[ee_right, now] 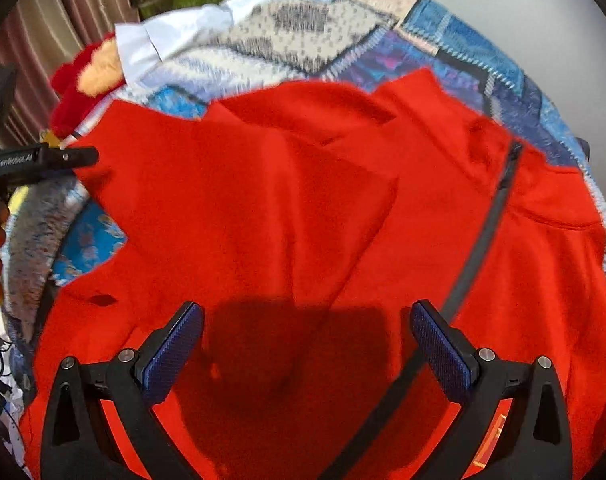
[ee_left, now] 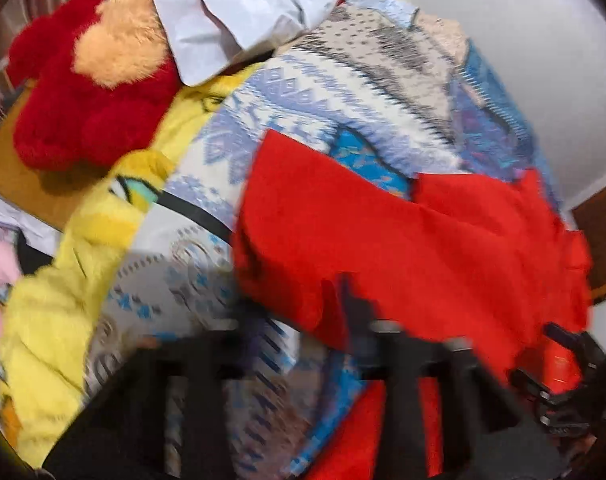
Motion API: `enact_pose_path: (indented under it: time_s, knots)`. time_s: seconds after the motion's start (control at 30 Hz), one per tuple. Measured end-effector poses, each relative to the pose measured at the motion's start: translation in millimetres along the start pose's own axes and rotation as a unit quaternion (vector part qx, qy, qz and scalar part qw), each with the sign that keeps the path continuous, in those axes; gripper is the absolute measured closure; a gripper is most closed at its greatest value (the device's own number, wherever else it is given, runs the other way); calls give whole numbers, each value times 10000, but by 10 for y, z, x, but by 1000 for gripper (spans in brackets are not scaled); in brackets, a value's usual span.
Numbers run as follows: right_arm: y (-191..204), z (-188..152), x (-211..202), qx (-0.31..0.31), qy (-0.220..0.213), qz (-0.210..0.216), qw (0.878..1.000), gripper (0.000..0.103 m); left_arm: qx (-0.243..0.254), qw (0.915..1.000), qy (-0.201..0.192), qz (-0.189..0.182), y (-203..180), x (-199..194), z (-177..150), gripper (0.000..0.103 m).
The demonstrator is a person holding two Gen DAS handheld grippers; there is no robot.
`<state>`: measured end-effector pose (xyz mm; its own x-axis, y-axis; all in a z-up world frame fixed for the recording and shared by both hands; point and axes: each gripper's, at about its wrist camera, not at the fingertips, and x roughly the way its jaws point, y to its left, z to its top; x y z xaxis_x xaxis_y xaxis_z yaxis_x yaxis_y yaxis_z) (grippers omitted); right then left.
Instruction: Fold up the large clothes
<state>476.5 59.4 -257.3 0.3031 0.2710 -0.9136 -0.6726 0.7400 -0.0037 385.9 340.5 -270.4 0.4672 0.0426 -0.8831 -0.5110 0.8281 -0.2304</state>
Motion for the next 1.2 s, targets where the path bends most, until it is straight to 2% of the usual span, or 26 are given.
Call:
enact_pose_path:
  time_s: [0.1, 0.17, 0.27, 0.43, 0.57, 0.67, 0.77, 0.9, 1.0, 1.13, 1.2]
  knots:
    - [-38, -14, 105, 39, 149, 15, 9999, 0, 127, 9995, -125, 253, -49, -22, 39, 99]
    - [-78, -41, 38, 62, 74, 64, 9999, 0, 340, 9982, -301, 386, -167, -143, 54, 99]
    - [-192, -100, -194, 106, -160, 55, 9998, 0, 659, 9955, -563, 373, -384, -395, 92, 100]
    - [-469, -263, -668, 185, -558, -141, 9982, 0, 1256, 9853, -1154, -133, -1084, -1107, 110, 100]
    - [-821, -489, -1154, 425, -957, -338, 9939, 0, 1920, 9668, -1570, -620, -1895, -1682, -11, 100]
    - [-1123, -734, -1528, 690, -1237, -473, 9888, 0, 2273, 9549, -1615, -1017, -2415, -1895, -139, 100]
    - [-1426, -1034, -1868, 909, -1429, -679, 9832, 0, 2667, 9420, -1462, -1417, -3030, -1977, -379, 100]
    - [-1749, -1447, -2193, 1080, -1540, -1051, 9765, 0, 3069, 9291, -1071, -1763, -3632, -1824, -751, 100]
    - [-1983, -1768, -2340, 1241, -1486, -1313, 9722, 0, 3354, 9193, -631, -1958, -4026, -1587, -1099, 100]
    - [-2143, -2100, -2411, 1434, -1375, -1501, 9685, 0, 3584, 9047, 228, -2294, -4443, -1149, -1594, 100]
    - [-2240, -2253, -2416, 1599, -1315, -1520, 9665, 0, 3682, 9002, 498, -2269, -4596, -999, -1837, 100]
